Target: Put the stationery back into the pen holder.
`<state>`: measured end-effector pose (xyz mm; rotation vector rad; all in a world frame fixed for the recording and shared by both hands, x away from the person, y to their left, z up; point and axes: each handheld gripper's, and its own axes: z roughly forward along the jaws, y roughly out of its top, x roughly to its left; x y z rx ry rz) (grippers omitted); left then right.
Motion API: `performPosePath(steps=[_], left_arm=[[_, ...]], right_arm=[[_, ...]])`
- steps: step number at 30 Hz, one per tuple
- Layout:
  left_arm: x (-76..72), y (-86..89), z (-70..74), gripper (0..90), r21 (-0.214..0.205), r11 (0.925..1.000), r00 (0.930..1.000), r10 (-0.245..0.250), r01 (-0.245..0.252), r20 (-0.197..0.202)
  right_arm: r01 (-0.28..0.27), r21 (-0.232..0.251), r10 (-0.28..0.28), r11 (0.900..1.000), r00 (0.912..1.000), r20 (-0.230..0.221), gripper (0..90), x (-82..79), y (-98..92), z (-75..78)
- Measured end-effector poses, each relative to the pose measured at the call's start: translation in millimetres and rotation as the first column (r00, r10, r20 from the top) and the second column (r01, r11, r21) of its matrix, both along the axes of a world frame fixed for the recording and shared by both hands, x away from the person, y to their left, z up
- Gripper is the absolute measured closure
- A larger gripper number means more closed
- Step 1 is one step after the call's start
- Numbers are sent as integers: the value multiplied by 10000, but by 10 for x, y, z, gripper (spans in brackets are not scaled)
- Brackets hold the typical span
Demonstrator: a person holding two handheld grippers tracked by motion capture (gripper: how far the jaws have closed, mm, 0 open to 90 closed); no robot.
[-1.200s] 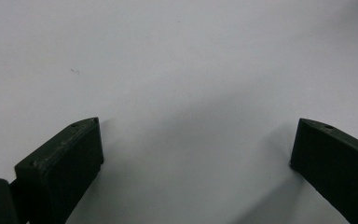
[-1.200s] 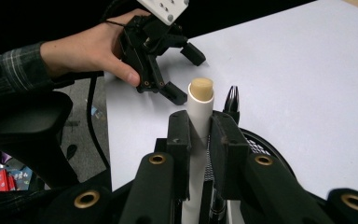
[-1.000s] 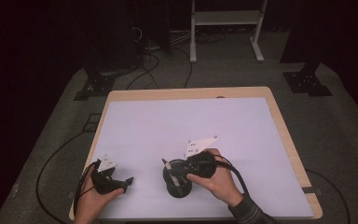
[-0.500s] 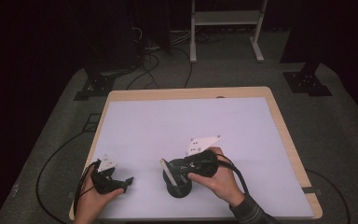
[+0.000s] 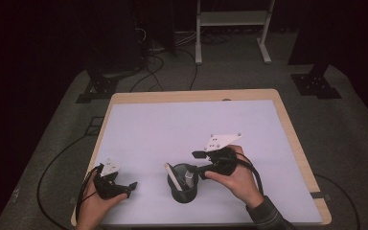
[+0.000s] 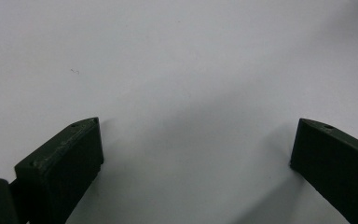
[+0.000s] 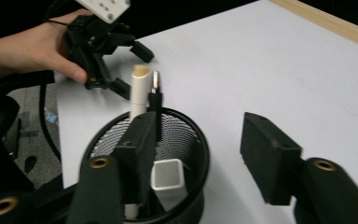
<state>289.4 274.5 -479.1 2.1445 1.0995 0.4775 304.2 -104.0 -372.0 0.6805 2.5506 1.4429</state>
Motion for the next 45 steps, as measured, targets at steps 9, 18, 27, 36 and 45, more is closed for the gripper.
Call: performPosePath(steps=[9,18,27,36,45], left_arm=[[1,-1,-2,14,-38,10000,10000,16,-16,3],[0,-3,-3,14,-53,10000,10000,28,-28,22],[-1,-1,-3,14,-36,10000,10000,15,-15,33],[-1,2,-2,14,4,10000,10000,-9,9,25],[-1,2,-2,14,6,10000,10000,-9,9,27]], right_arm=[[684,-210,-680,9974,9975,195,294,85,-124,-13],[1226,-681,-1212,9901,9923,250,199,156,-294,-69],[2065,-986,-2062,9735,9784,133,196,220,-490,-143],[2773,-1196,-2790,9533,9603,21,196,249,-718,-235],[3271,-1430,-3322,9341,9431,-130,197,241,-913,-355]])
